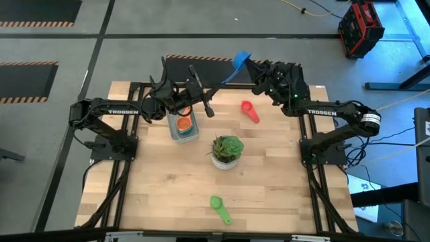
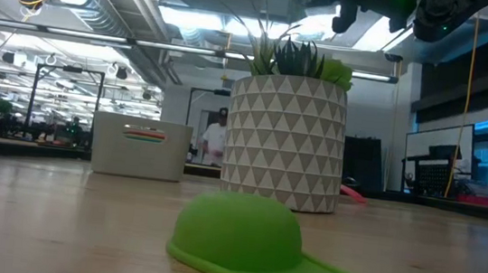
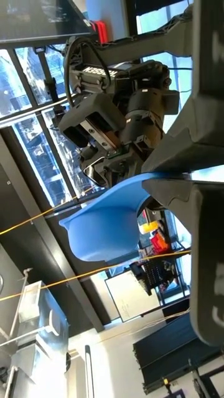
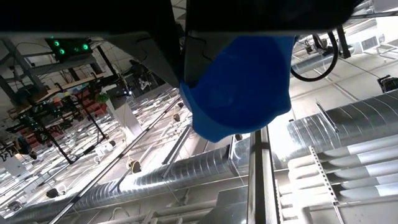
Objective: Nest measuring cups in basket
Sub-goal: Stack the blue measuring cup on top of the orange measuring cup in the gray bin
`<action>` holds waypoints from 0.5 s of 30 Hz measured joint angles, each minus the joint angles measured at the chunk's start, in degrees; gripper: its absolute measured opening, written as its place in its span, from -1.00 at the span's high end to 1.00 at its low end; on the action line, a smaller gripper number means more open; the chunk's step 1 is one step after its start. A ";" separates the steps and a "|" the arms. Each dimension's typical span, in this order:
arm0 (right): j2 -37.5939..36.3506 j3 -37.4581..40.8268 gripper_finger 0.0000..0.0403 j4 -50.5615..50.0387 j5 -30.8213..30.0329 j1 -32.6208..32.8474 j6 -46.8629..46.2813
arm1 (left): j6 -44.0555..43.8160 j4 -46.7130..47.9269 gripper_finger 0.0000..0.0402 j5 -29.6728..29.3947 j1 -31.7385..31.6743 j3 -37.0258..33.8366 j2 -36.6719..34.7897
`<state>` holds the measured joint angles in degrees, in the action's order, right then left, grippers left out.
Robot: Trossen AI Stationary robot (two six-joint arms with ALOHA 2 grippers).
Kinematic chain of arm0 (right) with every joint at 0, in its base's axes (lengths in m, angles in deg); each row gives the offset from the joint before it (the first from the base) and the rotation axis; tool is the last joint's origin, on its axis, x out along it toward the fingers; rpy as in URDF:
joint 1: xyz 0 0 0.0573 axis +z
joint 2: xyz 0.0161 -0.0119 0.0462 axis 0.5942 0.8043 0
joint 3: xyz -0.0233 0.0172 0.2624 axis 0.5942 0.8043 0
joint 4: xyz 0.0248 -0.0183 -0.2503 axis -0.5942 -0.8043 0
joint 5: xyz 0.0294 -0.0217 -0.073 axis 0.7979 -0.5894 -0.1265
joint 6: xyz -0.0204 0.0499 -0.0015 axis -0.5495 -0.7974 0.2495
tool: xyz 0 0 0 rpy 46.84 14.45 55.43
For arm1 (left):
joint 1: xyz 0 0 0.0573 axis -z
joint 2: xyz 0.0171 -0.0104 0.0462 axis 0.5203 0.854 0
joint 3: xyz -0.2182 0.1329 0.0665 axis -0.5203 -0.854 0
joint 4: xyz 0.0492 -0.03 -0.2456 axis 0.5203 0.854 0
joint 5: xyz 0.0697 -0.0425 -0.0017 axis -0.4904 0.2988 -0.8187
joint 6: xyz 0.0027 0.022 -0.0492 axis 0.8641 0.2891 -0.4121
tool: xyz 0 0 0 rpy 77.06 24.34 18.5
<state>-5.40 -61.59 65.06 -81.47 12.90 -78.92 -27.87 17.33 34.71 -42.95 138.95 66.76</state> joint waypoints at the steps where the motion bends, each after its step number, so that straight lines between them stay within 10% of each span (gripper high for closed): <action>1: 0.00 0.00 0.94 -0.02 0.00 0.00 0.00 | 0.00 -0.01 0.94 -0.01 0.00 0.00 0.00; 15: -0.02 0.00 0.75 -0.29 0.43 0.00 -0.01 | 2.96 -0.04 0.97 -0.09 0.00 0.00 0.00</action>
<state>-5.43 -61.59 64.78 -81.04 12.90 -78.92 -24.92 17.29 34.62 -42.95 138.95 66.76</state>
